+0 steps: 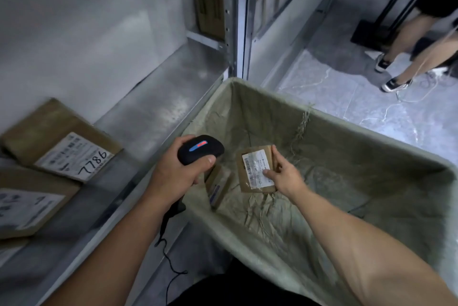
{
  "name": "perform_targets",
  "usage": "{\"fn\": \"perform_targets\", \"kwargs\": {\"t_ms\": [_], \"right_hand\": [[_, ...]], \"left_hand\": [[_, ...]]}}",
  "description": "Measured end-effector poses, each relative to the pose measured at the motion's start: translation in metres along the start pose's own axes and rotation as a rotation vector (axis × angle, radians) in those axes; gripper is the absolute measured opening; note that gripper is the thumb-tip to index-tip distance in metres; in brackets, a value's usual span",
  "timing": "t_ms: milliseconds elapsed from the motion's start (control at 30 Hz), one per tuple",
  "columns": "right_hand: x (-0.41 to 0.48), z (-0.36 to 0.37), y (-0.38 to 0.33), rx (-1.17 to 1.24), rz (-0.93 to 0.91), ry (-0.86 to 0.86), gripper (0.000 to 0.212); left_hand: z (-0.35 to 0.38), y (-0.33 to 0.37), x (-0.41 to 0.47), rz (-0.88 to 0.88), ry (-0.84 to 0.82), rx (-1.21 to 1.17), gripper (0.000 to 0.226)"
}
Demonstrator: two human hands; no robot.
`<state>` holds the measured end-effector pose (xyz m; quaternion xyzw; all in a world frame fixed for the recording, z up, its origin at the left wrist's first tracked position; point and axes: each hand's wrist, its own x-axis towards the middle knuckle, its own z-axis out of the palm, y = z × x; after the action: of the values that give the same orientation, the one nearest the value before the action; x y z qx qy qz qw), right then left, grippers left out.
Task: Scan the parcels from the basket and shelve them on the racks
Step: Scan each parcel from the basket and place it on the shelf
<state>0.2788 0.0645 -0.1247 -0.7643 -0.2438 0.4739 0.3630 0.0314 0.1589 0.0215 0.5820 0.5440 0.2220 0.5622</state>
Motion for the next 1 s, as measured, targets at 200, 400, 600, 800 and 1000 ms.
{"fn": "perform_targets", "kwargs": {"t_ms": [200, 400, 600, 800, 1000], "right_hand": [[0.0, -0.003, -0.064, -0.272, -0.174, -0.045, 0.085], [-0.022, 0.006, -0.117, -0.387, -0.3, -0.109, 0.084], [-0.048, 0.012, -0.151, -0.508, -0.389, -0.097, 0.085], [-0.079, 0.018, -0.156, -0.504, -0.412, -0.076, 0.086], [-0.097, 0.023, -0.148, -0.416, -0.433, -0.066, 0.089]], "left_hand": [[-0.026, 0.004, -0.016, 0.115, 0.025, 0.086, 0.071], [-0.053, 0.001, -0.045, 0.272, -0.03, 0.257, 0.063], [-0.078, -0.002, -0.077, 0.38, -0.04, 0.382, 0.063], [-0.095, -0.01, -0.108, 0.43, -0.045, 0.394, 0.065], [-0.106, -0.019, -0.129, 0.449, -0.05, 0.396, 0.067]]}}
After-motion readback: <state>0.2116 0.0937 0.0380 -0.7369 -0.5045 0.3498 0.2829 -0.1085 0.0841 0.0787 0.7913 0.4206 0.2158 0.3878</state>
